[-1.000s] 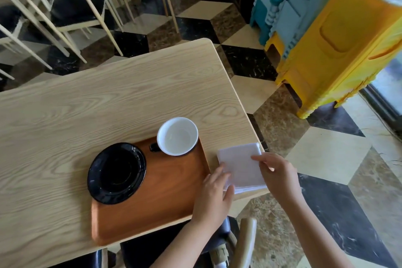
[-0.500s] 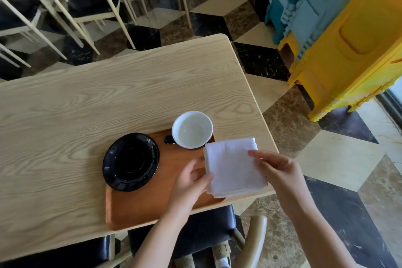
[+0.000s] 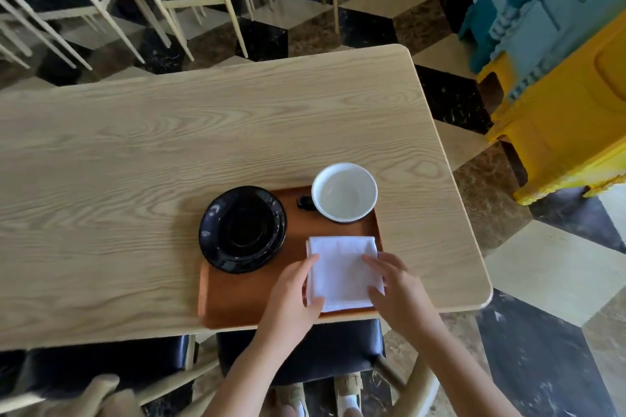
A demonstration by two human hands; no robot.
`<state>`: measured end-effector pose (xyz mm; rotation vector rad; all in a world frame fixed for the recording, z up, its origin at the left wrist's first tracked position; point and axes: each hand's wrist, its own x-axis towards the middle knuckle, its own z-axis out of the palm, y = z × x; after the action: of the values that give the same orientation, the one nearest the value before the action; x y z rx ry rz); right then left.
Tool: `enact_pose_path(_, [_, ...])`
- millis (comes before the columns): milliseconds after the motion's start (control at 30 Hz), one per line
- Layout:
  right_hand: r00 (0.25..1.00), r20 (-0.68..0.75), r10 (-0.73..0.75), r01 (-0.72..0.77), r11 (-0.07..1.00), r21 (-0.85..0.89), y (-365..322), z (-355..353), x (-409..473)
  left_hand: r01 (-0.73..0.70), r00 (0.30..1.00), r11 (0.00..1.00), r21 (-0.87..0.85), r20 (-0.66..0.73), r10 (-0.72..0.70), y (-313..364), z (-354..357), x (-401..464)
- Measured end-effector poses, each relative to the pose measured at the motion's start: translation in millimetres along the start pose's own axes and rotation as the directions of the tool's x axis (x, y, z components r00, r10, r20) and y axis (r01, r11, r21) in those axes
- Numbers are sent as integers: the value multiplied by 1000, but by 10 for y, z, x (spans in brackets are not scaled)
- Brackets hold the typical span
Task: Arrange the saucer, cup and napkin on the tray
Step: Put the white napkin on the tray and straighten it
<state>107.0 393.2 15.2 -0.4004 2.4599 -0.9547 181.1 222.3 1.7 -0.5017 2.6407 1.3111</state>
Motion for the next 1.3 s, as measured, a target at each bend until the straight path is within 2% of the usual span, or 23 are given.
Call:
enact_pose_path(200, [991, -98, -96, 80, 985, -152, 63, 35, -50, -109, 994, 989, 100, 36, 106, -65, 131, -40])
enact_pose_path(333, [978, -113, -175, 121, 919, -375, 200, 123, -62, -117, 993, 978, 174, -9, 120, -93, 173, -67])
enact_pose_path(433, [957, -75, -279, 206, 841, -500, 294, 144, -64, -150, 983, 955, 257, -62, 171, -163, 207, -81])
enact_pose_path(500, [956, -17, -294, 237, 804, -546, 369, 174, -74, -200, 970, 936, 289, -77, 231, -212, 225, -74])
enact_pose_path(667, [964, 75, -253, 253, 802, -541, 416, 206, -100, -337, 935, 859, 386, 34, 352, -294, 220, -61])
enact_pose_path(767, [967, 63, -247, 243, 812, -530, 400, 200, -112, -348, 931, 809, 475, 71, 358, -319, 220, -60])
enact_pose_path(900, [971, -26, -236, 187, 828, -529, 420, 191, -95, -369, 922, 775, 513, 97, 375, -271, 257, -12])
enact_pose_path(967, [958, -52, -283, 212, 814, -540, 47, 334, -92, -336, 932, 790, 513, 59, 359, -385, -26, -132])
enact_pose_path(1100, [950, -115, -291, 181, 810, -557, -70, 347, -30, -369, 918, 761, 534, 84, 387, -279, -67, -99])
enact_pose_path(1233, [908, -85, -410, 295, 771, -564, -383, 560, 79, -305, 934, 778, 549, 13, 357, -404, -415, -150])
enact_pose_path(1300, [896, -78, -437, 322, 762, -562, -589, 653, 156, -272, 941, 756, 596, -1, 339, -530, -623, -171])
